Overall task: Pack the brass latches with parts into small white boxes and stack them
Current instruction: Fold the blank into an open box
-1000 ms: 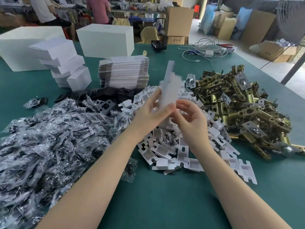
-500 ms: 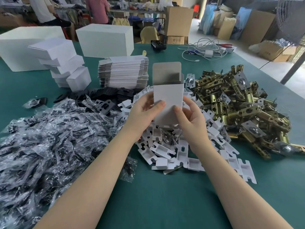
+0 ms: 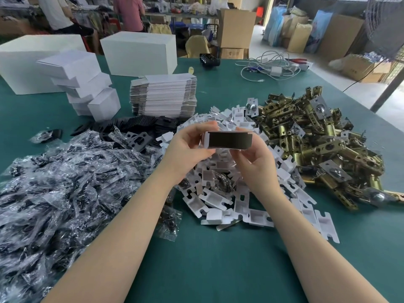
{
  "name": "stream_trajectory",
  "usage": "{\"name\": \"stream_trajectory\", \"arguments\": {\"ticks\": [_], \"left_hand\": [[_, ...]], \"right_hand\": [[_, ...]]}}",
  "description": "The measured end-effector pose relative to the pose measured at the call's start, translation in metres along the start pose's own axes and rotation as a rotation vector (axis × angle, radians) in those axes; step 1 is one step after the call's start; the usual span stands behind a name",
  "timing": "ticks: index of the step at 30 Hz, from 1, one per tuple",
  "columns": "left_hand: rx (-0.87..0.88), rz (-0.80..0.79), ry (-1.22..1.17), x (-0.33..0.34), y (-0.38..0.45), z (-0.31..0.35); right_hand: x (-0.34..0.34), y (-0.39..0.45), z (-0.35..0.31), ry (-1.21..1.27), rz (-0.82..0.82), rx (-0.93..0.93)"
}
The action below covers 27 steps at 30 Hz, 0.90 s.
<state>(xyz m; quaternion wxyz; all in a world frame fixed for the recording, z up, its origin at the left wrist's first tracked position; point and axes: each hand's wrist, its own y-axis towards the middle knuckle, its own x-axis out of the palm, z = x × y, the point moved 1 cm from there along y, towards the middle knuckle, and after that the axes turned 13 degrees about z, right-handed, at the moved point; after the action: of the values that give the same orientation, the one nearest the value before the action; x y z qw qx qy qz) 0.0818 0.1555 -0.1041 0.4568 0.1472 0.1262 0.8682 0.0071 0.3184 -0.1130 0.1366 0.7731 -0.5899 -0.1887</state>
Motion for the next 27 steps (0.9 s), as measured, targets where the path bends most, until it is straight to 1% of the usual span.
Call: {"name": "stream_trajectory", "arguments": {"ticks": [5, 11, 13, 19, 21, 24, 26, 27], "left_hand": [[-0.034, -0.009, -0.021, 0.0, 0.0, 0.004], [-0.133, 0.121, 0.009, 0.003, 0.0, -0.004], [-0.155, 0.141, 0.011, 0.005, -0.001, -0.008], [-0.182, 0.117, 0.083, 0.002, -0.001, -0.009], [-0.22, 0.182, 0.018, 0.002, -0.001, -0.013], [-0.261, 0.216, -0.065, -0.002, -0.003, -0.021], [-0.249, 0.225, -0.068, -0.002, -0.005, -0.023], [-0.243, 0.229, -0.065, -0.002, -0.005, -0.023]], "right_hand": [[0.001, 0.003, -0.002, 0.037, -0.056, -0.015], [0.001, 0.002, 0.005, -0.012, -0.032, 0.1], [0.001, 0.002, 0.006, -0.039, -0.024, 0.13], [-0.001, 0.004, 0.009, -0.012, -0.002, 0.163], [-0.003, 0.005, 0.008, -0.061, 0.043, 0.149], [-0.015, 0.012, -0.003, -0.204, 0.185, -0.002], [-0.034, 0.029, -0.017, -0.356, 0.297, -0.085], [-0.045, 0.041, -0.023, -0.474, 0.318, -0.12]]}}
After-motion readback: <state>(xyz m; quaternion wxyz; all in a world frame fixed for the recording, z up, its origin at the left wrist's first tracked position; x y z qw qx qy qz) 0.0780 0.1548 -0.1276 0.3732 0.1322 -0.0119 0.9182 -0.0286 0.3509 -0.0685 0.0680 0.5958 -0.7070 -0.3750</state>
